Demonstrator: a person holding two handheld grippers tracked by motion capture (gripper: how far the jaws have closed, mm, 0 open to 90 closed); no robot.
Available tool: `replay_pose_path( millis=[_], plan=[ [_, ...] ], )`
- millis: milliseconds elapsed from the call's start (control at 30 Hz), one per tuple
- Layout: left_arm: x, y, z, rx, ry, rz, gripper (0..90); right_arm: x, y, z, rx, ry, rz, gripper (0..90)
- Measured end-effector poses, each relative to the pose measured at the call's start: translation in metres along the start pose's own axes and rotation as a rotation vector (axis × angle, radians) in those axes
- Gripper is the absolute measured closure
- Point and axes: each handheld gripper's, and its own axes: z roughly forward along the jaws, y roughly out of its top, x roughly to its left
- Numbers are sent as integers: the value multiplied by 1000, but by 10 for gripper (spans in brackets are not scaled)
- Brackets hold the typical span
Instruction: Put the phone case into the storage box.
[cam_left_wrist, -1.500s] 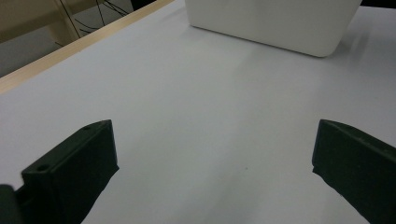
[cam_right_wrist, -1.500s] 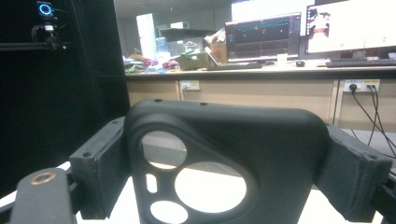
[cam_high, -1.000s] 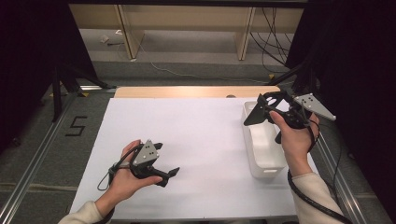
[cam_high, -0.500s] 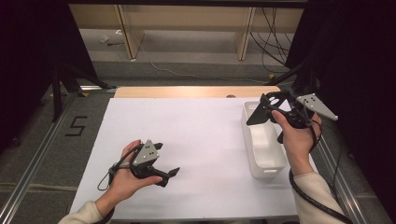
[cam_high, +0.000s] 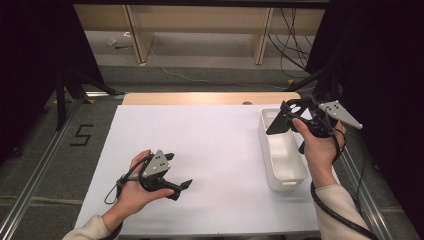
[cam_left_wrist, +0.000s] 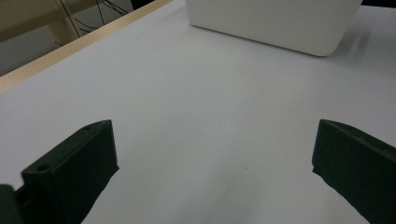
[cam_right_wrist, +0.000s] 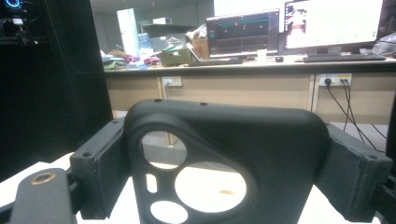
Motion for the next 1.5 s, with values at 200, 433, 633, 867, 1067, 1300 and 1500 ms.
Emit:
replay_pose_path(
  millis=[200, 433, 633, 867, 1067, 1300, 1500],
  plan=[
    [0, 0, 0, 0, 0, -1, 0, -2, -1, 0, 2, -5, 2, 152],
    [0, 0, 0, 0, -1, -1, 0, -3, -2, 0, 5, -12, 0, 152],
    [0, 0, 0, -1, -1, 0, 0, -4, -2, 1, 9, -13, -3, 152],
    [0, 0, -1, -2, 0, -2, 0, -6, -4, 2, 18, -15, -6, 152],
    [1, 0, -1, -4, 0, -4, 0, -6, -6, 3, 30, -18, -11, 152],
    [0, -1, -2, -3, -2, -5, 0, -8, -6, 3, 35, -21, -9, 152],
    [1, -1, -3, -3, 0, -4, 0, -10, -7, 4, 43, -21, -8, 152]
  ],
)
